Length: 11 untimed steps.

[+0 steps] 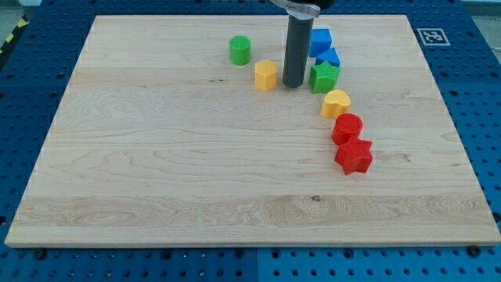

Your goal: Place the hexagon below the green circle

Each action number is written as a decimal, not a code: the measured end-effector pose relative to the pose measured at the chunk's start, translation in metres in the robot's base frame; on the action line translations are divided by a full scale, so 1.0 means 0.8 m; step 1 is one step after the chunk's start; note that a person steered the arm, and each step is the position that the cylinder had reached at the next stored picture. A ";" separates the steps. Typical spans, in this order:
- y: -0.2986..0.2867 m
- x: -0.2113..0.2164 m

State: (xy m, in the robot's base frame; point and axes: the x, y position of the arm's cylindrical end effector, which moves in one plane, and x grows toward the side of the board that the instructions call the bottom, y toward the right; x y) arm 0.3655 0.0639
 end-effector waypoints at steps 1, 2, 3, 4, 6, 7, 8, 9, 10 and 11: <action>-0.005 0.000; -0.010 0.000; -0.030 0.000; -0.050 0.000; -0.058 0.000; -0.063 0.000; -0.060 0.041; -0.052 0.127; -0.022 0.208; 0.019 0.262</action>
